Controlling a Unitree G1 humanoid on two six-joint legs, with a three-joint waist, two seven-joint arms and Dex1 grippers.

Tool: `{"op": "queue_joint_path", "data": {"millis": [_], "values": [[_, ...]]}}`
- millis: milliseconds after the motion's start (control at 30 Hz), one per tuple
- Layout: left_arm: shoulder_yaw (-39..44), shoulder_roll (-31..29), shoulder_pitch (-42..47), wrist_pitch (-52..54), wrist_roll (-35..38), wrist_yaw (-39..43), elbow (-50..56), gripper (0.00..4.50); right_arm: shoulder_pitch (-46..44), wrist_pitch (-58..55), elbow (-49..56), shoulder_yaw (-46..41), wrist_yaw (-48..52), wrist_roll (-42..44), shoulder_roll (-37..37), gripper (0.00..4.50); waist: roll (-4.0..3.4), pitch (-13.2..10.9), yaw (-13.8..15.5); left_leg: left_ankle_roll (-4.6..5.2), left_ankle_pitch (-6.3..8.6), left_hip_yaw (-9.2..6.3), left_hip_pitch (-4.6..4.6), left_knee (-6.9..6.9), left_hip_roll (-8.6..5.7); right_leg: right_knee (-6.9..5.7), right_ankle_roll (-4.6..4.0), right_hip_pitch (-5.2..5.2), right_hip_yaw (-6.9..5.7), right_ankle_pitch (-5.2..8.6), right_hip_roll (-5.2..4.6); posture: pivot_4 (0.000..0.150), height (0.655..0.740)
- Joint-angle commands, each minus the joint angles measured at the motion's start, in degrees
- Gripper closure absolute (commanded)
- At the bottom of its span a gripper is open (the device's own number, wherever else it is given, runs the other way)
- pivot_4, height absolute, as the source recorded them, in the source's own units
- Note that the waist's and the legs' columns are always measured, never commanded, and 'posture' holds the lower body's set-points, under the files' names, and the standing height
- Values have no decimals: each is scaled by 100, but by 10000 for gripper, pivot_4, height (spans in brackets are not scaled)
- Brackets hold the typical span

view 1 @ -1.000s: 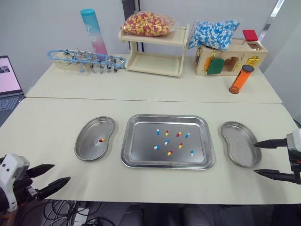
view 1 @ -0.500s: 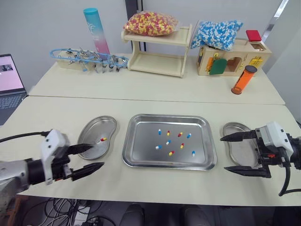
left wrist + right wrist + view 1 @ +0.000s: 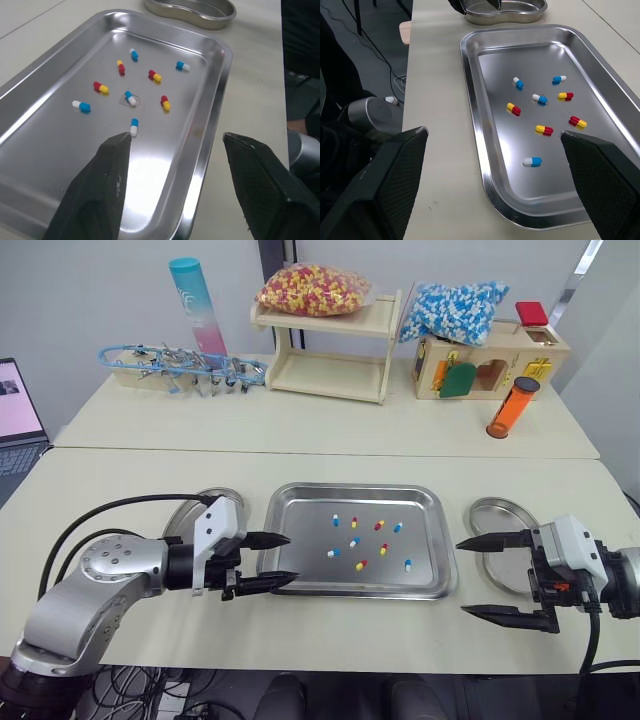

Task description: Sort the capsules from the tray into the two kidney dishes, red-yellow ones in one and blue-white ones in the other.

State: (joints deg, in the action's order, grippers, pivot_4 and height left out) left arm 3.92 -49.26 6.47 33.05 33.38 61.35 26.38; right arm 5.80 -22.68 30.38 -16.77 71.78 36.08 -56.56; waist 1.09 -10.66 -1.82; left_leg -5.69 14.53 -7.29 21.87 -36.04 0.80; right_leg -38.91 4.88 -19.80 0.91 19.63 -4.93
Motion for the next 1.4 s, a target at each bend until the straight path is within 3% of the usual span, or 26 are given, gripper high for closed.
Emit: {"op": "queue_joint_path", "data": {"millis": [33,267,567,700,1067,1400], "values": [[-38,45,-14,-105,-47,-96,156,15539,68,26,209,-184,-90,106,37,0,0,0,2,0,0,0,0,-1,0,0,0,0,0,0,0,1500,7400],[-56,218,-122,-152,-231,-465,156,15539,155,86,239,-150,-165,85,74,0,0,0,7,0,0,-1,-1,-1,0,0,0,2,0,0,0,1500,7400],[-1040,683,657,-328,-898,-483,-643,15539,67,152,207,64,-209,59,115,0,0,0,13,0,0,-6,-2,-3,-2,2,1,9,-7,0,0,1500,7400],[-1384,925,941,-551,-1205,-511,-1048,24021,136,165,236,59,-220,64,129,0,0,0,11,0,0,-7,-3,-3,-2,2,0,9,-7,0,0,1500,7400],[-1972,1488,1470,-969,-1954,-627,-1855,24021,315,167,358,14,-317,68,179,0,0,0,10,-1,-1,-10,-3,-6,-3,2,1,12,-10,0,0,1500,7400],[-1965,1571,1480,-1105,-2082,-441,-2032,24021,432,157,440,-46,-381,101,177,0,0,0,12,-1,-1,-13,-2,-6,-3,2,1,13,-12,0,0,1500,7400]]}}
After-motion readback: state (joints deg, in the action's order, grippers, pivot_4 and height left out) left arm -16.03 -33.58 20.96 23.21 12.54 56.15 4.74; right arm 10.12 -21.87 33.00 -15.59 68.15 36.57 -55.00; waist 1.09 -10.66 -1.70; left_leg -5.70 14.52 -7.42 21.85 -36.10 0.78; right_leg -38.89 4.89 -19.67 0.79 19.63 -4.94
